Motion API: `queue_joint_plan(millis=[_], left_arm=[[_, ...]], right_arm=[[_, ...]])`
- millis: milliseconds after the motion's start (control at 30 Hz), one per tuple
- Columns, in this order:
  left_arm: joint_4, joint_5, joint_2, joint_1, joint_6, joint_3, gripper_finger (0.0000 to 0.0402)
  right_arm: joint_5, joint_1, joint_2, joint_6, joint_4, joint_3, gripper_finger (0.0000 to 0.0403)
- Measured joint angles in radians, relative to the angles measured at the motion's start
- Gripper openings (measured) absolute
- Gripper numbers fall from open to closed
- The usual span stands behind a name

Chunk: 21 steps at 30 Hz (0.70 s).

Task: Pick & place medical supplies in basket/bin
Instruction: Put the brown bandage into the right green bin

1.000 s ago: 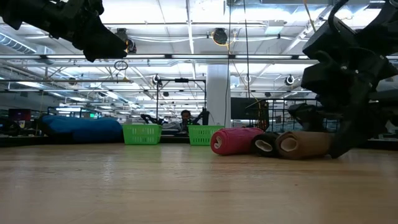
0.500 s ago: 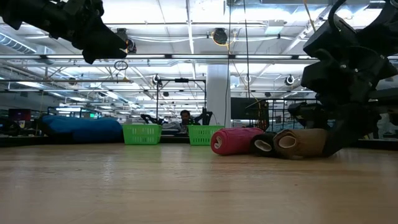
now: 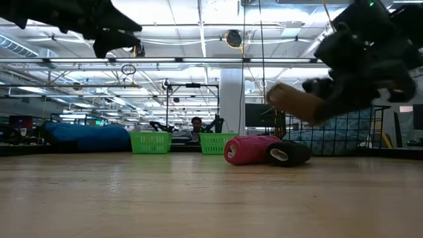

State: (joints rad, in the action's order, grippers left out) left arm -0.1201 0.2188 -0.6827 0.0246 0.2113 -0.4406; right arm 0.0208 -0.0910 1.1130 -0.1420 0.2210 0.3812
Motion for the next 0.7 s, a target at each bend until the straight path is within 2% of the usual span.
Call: queue_joint_plan(millis=[167,300,400,533,700], left_arm=[[-0.124,0.001,-0.033,0.0,-0.018,-0.001,0.0209],[-0.17,0.049,-0.111,0.0,0.012,-0.036,0.0211],[-0.087,0.094,-0.204,0.0,0.027,-0.111,0.0225],[0.053,0.097,-0.373,0.0,0.01,-0.255,0.0257],[0.125,0.011,-0.571,0.0,-0.098,-0.43,0.0289]], right_arm=[[-0.154,0.007,-0.006,-0.001,0.13,0.001,0.0123],[-0.154,0.046,0.029,0.008,0.245,0.001,0.0123],[-0.154,0.08,0.068,0.043,0.328,0.001,0.0123],[-0.156,0.118,0.13,0.078,0.417,0.001,0.0123],[-0.155,0.13,0.213,0.081,0.512,0.003,0.0123]])
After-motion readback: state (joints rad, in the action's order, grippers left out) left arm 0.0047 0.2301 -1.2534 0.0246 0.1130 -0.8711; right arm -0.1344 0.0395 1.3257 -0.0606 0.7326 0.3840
